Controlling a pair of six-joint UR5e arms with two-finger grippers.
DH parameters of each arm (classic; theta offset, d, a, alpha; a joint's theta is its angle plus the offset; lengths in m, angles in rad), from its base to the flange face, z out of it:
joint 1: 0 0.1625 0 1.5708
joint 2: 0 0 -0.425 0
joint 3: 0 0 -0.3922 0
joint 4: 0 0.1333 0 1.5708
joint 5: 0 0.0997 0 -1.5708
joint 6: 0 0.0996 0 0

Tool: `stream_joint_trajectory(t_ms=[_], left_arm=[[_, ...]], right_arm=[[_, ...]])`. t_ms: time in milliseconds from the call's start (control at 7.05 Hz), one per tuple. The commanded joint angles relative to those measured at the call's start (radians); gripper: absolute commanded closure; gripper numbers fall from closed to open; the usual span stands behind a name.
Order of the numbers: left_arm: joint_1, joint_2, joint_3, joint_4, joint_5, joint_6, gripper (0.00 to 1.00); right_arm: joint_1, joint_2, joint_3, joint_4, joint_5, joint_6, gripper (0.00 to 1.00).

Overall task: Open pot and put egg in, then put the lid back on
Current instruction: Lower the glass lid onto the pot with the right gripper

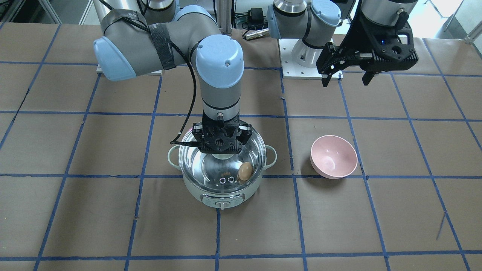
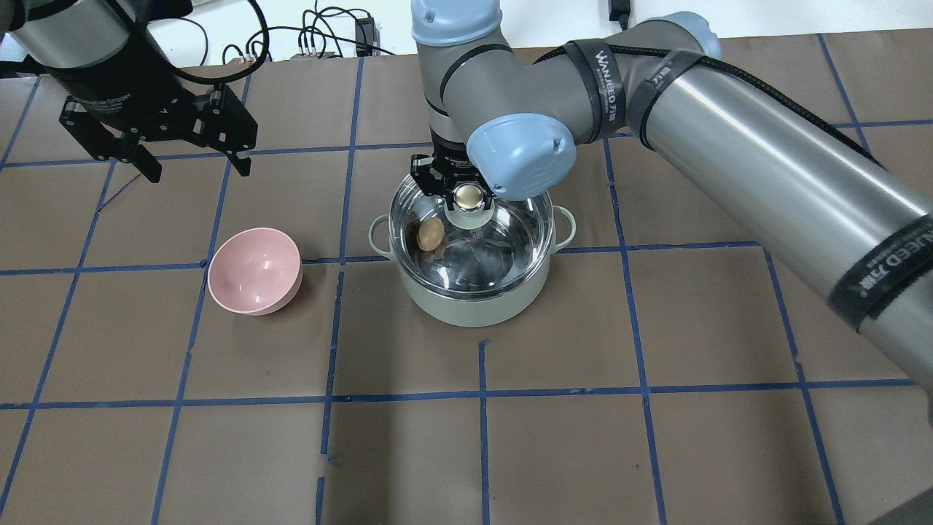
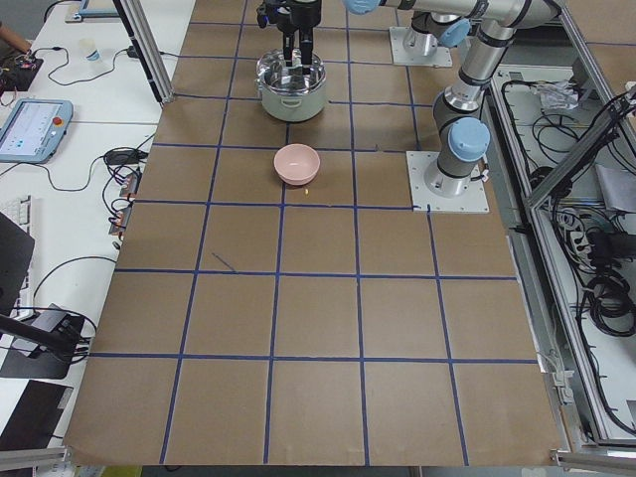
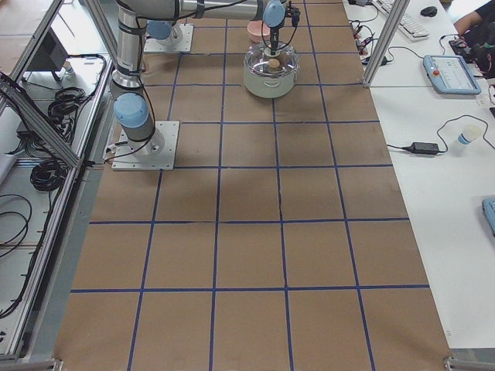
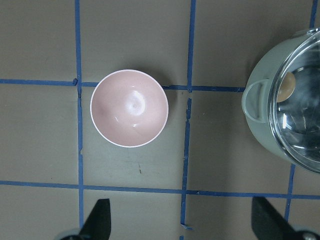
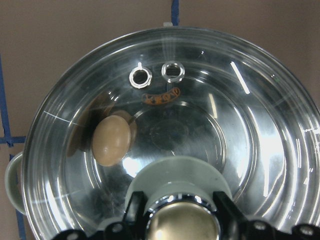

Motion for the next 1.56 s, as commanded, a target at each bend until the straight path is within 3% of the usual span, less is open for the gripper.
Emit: stream_joint_trajectory(t_ms=[0,1418], left_arm=[[-0.001,0.002,-0.003,-0.001,0.000,0.000,0.00],[-0.001,0.002,-0.002,0.001,0.002,0.000,0.00]], right_arm=[[0.000,0.002,0.004,0.023,0.021,0.004,0.92],[0.000,0.010,0.005,-0.001,0.008,-0.002,0.92]])
